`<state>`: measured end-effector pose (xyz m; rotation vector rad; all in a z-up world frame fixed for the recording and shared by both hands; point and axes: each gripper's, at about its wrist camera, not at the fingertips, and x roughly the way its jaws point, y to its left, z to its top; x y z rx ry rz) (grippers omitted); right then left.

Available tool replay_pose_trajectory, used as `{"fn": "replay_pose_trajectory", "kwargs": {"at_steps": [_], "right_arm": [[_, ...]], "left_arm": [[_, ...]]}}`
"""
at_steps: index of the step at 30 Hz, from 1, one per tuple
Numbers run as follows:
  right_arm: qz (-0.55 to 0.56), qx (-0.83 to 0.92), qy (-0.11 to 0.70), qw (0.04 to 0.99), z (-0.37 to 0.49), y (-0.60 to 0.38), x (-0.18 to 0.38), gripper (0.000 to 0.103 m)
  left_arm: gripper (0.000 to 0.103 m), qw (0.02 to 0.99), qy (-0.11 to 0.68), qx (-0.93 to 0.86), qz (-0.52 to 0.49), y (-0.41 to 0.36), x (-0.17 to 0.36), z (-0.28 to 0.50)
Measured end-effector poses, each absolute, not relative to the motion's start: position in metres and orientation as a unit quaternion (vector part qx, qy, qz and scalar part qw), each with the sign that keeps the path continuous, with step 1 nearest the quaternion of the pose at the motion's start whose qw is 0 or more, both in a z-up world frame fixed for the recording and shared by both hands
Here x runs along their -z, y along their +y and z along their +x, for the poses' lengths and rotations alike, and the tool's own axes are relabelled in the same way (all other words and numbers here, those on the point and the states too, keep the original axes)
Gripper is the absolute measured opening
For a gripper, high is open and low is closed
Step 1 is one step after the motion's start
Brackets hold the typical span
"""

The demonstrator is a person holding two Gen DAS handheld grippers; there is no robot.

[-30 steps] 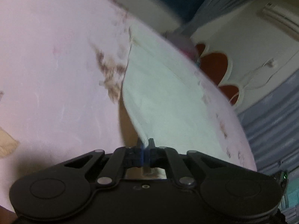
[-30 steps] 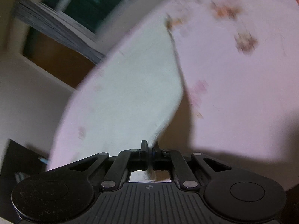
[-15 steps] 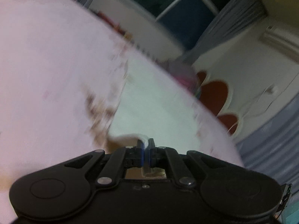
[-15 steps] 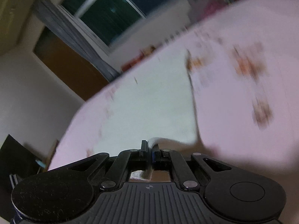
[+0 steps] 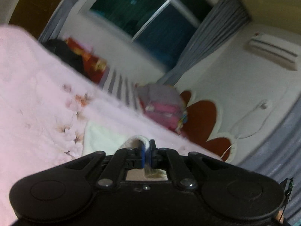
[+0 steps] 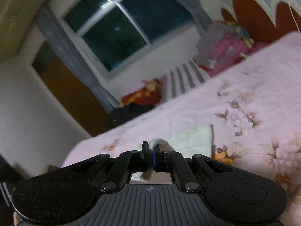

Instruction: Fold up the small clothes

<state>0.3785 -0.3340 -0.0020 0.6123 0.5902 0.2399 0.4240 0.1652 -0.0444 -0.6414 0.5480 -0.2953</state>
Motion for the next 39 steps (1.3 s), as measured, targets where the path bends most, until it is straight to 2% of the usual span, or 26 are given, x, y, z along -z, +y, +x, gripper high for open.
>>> {"fn": "replay_pose_trajectory", "kwargs": {"at_steps": [6,15,17,18,19,20,21,22,23,27,29,35,36,37,38,39], "right_arm": [[0.338,-0.07,0.349,0.871,0.463,-0.35,0.084,0.003],[0.374,-0.043,0.376,0.847,0.526,-0.365,0.129,0.003],[0.38,-0.04,0.374,0.845,0.538,-0.368,0.136,0.003],[0.38,-0.039,0.369,0.847,0.543,-0.369,0.139,0.004],[0.377,-0.038,0.367,0.85,0.547,-0.37,0.14,0.013],[0.374,-0.036,0.361,0.854,0.55,-0.371,0.141,0.031],[0.371,-0.03,0.351,0.859,0.551,-0.371,0.14,0.044],[0.367,-0.021,0.338,0.867,0.549,-0.373,0.138,0.059],[0.361,-0.015,0.324,0.874,0.547,-0.375,0.136,0.059],[0.323,-0.036,0.342,0.882,0.551,-0.371,0.133,0.057],[0.281,-0.046,0.365,0.887,0.559,-0.361,0.136,0.048],[0.158,-0.05,0.418,0.893,0.577,-0.33,0.156,0.037],[0.148,-0.05,0.418,0.895,0.578,-0.327,0.158,0.035],[0.138,-0.05,0.417,0.897,0.577,-0.325,0.159,0.027],[0.133,-0.053,0.416,0.898,0.577,-0.323,0.16,0.014],[0.133,-0.06,0.417,0.897,0.577,-0.321,0.161,0.008]], "left_arm": [[0.003,0.879,0.323,0.134,-0.324,0.178,0.101,0.499],[0.004,0.865,0.36,0.14,-0.32,0.179,0.14,0.577],[0.009,0.866,0.363,0.139,-0.314,0.177,0.145,0.587],[0.017,0.868,0.364,0.128,-0.312,0.178,0.147,0.59],[0.029,0.871,0.362,0.119,-0.311,0.179,0.148,0.593],[0.035,0.873,0.359,0.108,-0.313,0.182,0.148,0.594],[0.049,0.874,0.355,0.099,-0.316,0.185,0.148,0.595],[0.057,0.876,0.35,0.093,-0.32,0.189,0.147,0.594],[0.057,0.878,0.343,0.091,-0.322,0.193,0.146,0.592],[0.043,0.885,0.359,0.106,-0.276,0.19,0.143,0.599],[0.041,0.888,0.377,0.125,-0.232,0.179,0.142,0.605],[0.039,0.898,0.407,0.143,-0.089,0.14,0.15,0.618],[0.032,0.898,0.408,0.144,-0.075,0.135,0.151,0.619],[0.028,0.899,0.409,0.146,-0.062,0.131,0.153,0.619],[0.024,0.899,0.409,0.147,-0.051,0.128,0.154,0.618],[0.012,0.9,0.406,0.148,-0.05,0.127,0.155,0.618]]}}
